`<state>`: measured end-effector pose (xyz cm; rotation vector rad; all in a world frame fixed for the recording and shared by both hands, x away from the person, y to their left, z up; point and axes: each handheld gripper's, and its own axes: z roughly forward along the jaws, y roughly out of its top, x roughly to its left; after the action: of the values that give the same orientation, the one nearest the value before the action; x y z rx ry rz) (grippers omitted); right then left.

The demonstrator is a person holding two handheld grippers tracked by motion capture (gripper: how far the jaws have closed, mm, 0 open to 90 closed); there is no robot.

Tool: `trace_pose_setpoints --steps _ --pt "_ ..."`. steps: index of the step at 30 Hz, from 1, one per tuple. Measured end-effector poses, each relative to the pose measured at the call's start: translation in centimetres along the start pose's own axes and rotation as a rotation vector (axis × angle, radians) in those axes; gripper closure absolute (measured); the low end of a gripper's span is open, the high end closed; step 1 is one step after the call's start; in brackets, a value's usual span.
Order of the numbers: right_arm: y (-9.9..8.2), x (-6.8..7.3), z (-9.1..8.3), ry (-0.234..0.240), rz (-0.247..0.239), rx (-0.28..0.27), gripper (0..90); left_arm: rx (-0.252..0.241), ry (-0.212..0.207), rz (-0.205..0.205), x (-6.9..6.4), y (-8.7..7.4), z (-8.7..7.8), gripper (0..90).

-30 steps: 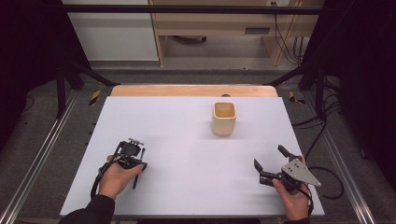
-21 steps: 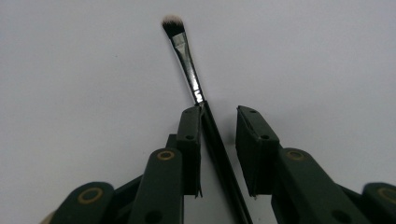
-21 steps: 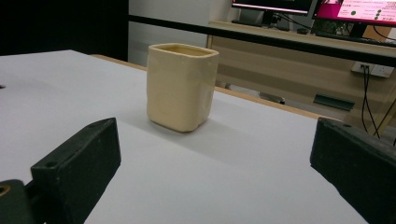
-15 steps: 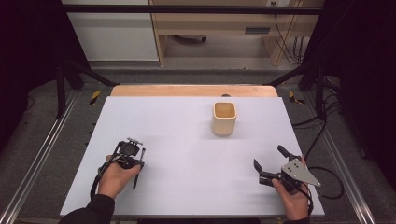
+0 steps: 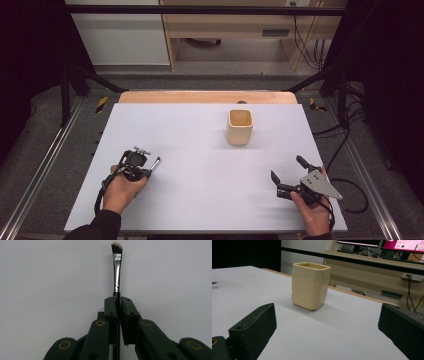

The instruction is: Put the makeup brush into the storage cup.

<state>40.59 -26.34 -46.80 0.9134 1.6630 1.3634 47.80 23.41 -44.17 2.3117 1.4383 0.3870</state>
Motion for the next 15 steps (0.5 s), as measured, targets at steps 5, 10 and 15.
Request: trace_pose_setpoints --steps 5,10,15 --pt "-0.1 0.1 0.2 0.002 -0.008 0.006 2.1 -0.036 -0.009 0.001 0.5 -0.1 -0.8 84.1" --pt "0.0 0.0 0.1 0.002 -0.005 0.004 2.0 -0.069 -0.012 0.005 0.4 -0.1 -1.6 84.1" --pt "0.0 0.0 0.1 0.002 -0.006 0.005 2.0 -0.097 -0.013 0.016 0.1 0.3 -1.8 84.1"
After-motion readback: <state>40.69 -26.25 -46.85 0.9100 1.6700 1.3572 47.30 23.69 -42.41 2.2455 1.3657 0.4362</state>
